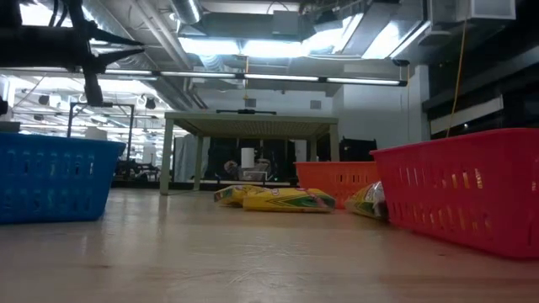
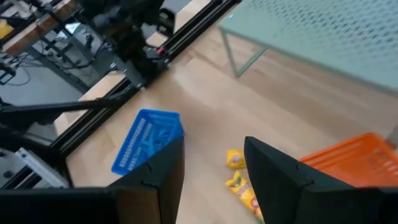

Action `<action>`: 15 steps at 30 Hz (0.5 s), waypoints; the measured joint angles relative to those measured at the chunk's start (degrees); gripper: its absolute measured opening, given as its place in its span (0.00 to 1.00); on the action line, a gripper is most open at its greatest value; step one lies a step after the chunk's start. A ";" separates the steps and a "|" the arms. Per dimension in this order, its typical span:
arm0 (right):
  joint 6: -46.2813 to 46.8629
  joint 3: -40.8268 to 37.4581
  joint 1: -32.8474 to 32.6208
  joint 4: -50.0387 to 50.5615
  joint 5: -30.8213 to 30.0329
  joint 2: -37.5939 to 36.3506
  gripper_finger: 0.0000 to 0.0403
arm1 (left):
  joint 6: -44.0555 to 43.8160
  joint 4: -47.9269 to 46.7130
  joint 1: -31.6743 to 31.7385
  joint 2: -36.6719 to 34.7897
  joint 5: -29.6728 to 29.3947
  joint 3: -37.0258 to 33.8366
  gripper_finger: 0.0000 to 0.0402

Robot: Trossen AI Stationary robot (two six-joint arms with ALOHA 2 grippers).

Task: Pick & Place Office Desk Supplies
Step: Put the yellow crayon box into the orange bin

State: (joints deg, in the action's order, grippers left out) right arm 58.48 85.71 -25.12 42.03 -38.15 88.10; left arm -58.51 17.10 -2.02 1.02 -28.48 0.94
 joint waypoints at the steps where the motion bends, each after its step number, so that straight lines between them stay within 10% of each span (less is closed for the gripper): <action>1: 0.00 0.00 0.00 0.48 -0.64 -0.41 0.42 | 1.06 0.07 0.00 -0.06 0.80 0.01 0.08; 10: -3.14 -0.02 -0.02 3.68 -5.18 -5.36 0.42 | -2.77 -1.09 0.50 1.36 -3.08 0.03 0.08; 15: -6.75 -0.02 -0.02 4.12 -7.02 -8.42 0.42 | -8.06 2.09 1.42 4.59 7.04 0.09 0.08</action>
State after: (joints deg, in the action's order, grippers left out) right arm 51.73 85.69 -25.15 46.15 -45.17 79.68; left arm -66.58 19.19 -0.60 5.60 -21.44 1.04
